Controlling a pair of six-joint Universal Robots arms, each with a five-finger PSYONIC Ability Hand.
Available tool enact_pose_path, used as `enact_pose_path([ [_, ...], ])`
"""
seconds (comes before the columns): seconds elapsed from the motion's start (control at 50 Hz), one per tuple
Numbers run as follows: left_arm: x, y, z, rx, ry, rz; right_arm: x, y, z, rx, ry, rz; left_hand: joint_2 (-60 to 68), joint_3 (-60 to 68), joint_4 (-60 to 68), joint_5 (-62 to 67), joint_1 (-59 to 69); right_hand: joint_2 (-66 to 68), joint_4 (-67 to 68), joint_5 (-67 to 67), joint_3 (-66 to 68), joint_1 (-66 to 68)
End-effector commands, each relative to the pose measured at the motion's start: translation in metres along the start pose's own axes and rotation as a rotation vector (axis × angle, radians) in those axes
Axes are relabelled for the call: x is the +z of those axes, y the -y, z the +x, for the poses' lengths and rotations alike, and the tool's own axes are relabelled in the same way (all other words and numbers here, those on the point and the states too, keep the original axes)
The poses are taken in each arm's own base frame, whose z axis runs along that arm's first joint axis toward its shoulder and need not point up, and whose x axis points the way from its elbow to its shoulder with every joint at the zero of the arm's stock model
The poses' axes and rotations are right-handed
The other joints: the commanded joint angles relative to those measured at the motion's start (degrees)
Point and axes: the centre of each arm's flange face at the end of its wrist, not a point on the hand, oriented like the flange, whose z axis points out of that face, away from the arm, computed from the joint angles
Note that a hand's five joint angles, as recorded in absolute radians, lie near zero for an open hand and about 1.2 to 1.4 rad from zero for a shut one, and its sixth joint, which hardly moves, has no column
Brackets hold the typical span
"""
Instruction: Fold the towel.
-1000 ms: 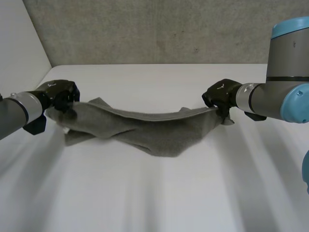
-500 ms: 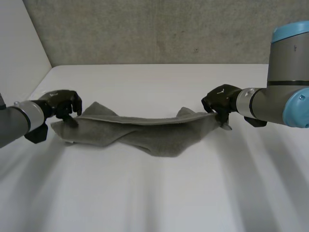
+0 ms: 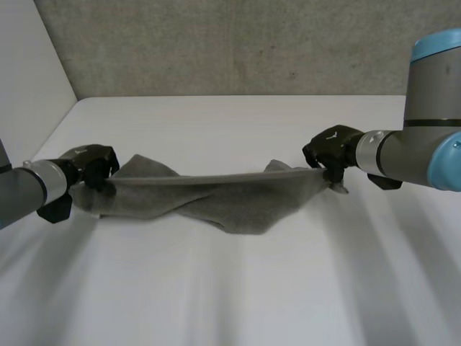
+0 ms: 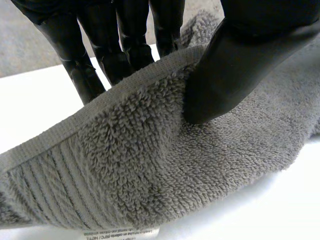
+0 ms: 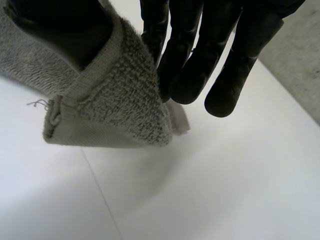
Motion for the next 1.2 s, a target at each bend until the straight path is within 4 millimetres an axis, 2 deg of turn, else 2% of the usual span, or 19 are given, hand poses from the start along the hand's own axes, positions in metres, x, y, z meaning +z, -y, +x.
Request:
enact_pose_path([
  [0.02,-0.020,0.032,0.000,0.031,0.020,0.097,-0.022,0.021,0.009,-0.017,-0.052,0.066,5.07,3.73,2.39,8.07,9.31,4.07,3.38,3.61,3.55,4.91],
  [0.16,-0.050,0.073,0.012,0.074,0.023,0.229,-0.069,0.063,0.015,-0.026,-0.108,0.201,5.07,3.73,2.39,8.07,9.31,4.07,3.38,3.61,3.55,4.91],
  [0.22,-0.076,0.098,0.021,0.111,0.029,0.324,-0.082,0.072,0.017,-0.033,-0.121,0.233,5.07,3.73,2.39,8.07,9.31,4.07,3.38,3.61,3.55,4.91],
  [0.32,-0.132,0.140,0.036,0.171,0.046,0.512,-0.137,0.107,0.020,-0.084,-0.190,0.363,5.07,3.73,2.39,8.07,9.31,4.07,3.38,3.61,3.55,4.91],
  [0.42,-0.162,0.163,0.042,0.202,0.062,0.624,-0.174,0.131,0.027,-0.116,-0.274,0.467,5.07,3.73,2.39,8.07,9.31,4.07,3.38,3.61,3.55,4.91],
  [0.54,-0.171,0.174,0.039,0.224,0.090,0.682,-0.190,0.146,0.039,-0.110,-0.330,0.534,5.07,3.73,2.39,8.07,9.31,4.07,3.38,3.61,3.55,4.91],
  [0.6,-0.166,0.174,0.034,0.226,0.098,0.676,-0.187,0.144,0.041,-0.104,-0.328,0.521,3.74,2.41,1.07,6.74,7.99,4.07,3.38,3.61,3.55,4.91],
  [0.64,-0.155,0.164,0.030,0.214,0.094,0.635,-0.166,0.133,0.042,-0.080,-0.287,0.464,-20.40,-21.73,-23.07,-17.39,-16.15,4.07,3.38,3.61,3.55,4.91],
  [0.66,-0.154,0.164,0.030,0.214,0.094,0.634,-0.166,0.133,0.042,-0.080,-0.286,0.463,-20.48,-21.82,-23.16,-17.48,-16.23,4.07,3.38,3.61,3.55,4.91],
  [0.72,-0.126,0.141,0.022,0.185,0.082,0.533,-0.141,0.121,0.036,-0.059,-0.229,0.403,-15.63,-16.97,-18.31,-12.63,-11.39,4.07,3.38,3.61,3.55,4.91],
  [0.78,-0.098,0.117,0.017,0.173,0.068,0.437,-0.111,0.104,0.031,-0.035,-0.172,0.336,3.80,2.46,1.12,6.80,8.04,4.07,3.38,3.61,3.55,4.91],
  [0.86,-0.053,0.082,0.015,0.199,0.034,0.299,-0.066,0.081,0.028,-0.009,-0.126,0.261,5.07,3.73,2.39,8.07,9.31,4.07,3.38,3.61,3.55,4.91],
  [0.94,-0.029,0.077,0.021,0.259,0.006,0.279,-0.045,0.075,0.032,-0.008,-0.130,0.262,5.07,3.73,2.39,8.07,9.31,4.07,3.38,3.61,3.55,4.91],
  [1.04,-0.005,0.098,0.021,0.332,0.010,0.350,-0.022,0.086,0.038,-0.039,-0.205,0.340,5.07,3.73,2.39,8.07,9.31,4.07,3.38,3.61,3.55,4.91],
  [1.08,-0.002,0.113,0.019,0.352,0.023,0.398,-0.022,0.105,0.050,-0.072,-0.336,0.457,5.07,3.73,2.39,8.07,9.31,4.07,3.38,3.61,3.55,4.91],
  [1.12,-0.006,0.149,0.014,0.387,0.075,0.518,-0.024,0.118,0.057,-0.093,-0.402,0.534,5.07,3.73,2.39,8.07,9.31,4.07,3.38,3.61,3.55,4.91],
  [1.14,-0.006,0.149,0.014,0.387,0.075,0.519,-0.024,0.118,0.057,-0.093,-0.403,0.535,5.07,3.73,2.39,8.07,9.31,4.07,3.38,3.61,3.55,4.91],
  [1.18,-0.018,0.195,0.009,0.411,0.167,0.712,-0.036,0.143,0.069,-0.115,-0.522,0.686,5.07,3.73,2.39,8.07,9.31,4.07,3.38,3.61,3.55,4.91],
  [1.2,-0.019,0.196,0.009,0.411,0.167,0.713,-0.037,0.143,0.069,-0.115,-0.523,0.686,5.07,3.73,2.39,8.07,9.31,4.07,3.38,3.61,3.55,4.91],
])
